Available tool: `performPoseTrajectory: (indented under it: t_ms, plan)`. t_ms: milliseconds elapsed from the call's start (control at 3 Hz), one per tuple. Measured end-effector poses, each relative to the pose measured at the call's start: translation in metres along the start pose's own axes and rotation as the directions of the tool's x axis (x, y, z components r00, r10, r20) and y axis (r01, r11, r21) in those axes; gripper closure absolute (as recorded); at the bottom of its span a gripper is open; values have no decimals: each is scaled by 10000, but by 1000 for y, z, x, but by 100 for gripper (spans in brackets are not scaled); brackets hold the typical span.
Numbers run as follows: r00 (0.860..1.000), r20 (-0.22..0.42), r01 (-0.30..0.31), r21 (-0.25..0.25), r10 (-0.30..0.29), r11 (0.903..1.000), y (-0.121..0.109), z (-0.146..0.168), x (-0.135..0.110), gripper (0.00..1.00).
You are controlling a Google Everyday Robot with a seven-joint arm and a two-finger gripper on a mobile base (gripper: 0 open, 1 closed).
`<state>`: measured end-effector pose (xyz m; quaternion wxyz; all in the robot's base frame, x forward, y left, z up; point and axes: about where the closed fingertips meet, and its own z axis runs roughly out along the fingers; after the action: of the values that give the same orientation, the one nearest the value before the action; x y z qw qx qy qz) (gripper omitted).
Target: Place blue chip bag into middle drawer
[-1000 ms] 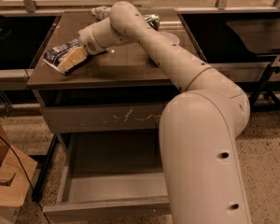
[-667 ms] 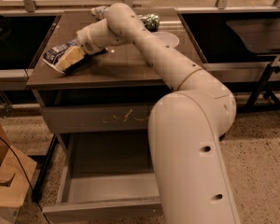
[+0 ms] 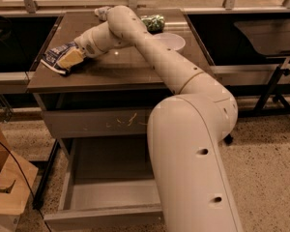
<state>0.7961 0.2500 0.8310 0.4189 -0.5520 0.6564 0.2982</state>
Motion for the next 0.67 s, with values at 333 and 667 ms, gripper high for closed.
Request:
performPoseTrajectory:
  t_ms: [333, 667]
  plan:
    - [9997, -88, 218, 9, -218, 9998, 3, 0, -8, 63]
    - [9991, -164, 381, -95, -383, 9992, 7, 2, -14, 87]
